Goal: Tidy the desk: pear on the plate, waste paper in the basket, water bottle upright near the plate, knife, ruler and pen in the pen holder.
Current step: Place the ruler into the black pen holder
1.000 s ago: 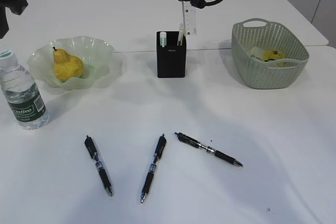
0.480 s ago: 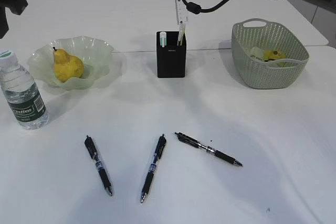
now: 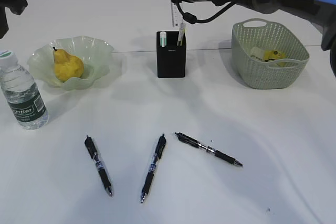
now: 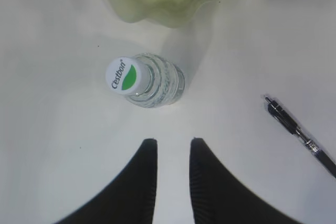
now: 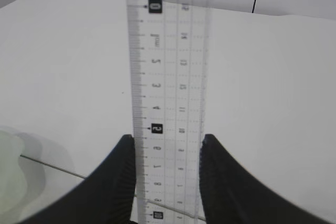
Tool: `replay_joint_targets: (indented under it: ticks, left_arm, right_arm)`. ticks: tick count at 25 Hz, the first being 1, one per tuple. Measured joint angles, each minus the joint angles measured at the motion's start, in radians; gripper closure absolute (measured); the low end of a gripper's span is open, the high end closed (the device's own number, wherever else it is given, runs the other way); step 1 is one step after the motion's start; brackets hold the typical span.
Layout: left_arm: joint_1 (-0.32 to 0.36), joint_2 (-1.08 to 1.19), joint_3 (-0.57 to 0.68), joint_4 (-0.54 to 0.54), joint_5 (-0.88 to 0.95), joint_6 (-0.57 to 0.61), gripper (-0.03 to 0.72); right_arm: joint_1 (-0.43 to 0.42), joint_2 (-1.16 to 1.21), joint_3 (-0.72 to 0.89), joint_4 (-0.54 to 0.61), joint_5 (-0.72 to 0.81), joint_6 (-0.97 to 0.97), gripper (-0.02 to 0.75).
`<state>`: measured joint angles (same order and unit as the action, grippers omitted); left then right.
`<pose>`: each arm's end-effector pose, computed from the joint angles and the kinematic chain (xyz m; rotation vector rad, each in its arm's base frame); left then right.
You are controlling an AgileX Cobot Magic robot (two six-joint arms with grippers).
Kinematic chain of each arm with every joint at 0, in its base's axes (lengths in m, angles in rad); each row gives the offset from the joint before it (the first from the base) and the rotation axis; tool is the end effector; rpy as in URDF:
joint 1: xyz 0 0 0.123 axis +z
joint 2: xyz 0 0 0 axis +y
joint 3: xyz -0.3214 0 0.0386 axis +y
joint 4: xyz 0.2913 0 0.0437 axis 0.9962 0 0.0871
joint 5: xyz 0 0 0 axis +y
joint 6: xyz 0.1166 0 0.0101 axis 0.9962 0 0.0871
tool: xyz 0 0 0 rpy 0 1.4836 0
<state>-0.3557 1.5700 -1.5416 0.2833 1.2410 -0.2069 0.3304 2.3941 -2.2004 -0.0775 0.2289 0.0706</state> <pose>0.3621 -0.1015 0.3759 0.2520 2.6717 0.2246 0.6313 0.2143 0.2615 -0.3070 1.8858 0.2035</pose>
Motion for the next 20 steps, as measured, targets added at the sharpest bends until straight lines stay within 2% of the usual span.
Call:
replay_joint_targets:
  ticks: [20]
  left_arm:
    - [0.0,-0.002,0.0,0.0,0.0,0.0,0.546]
  right_arm:
    - [0.0,0.092,0.0,0.0,-0.035,0.0,0.44]
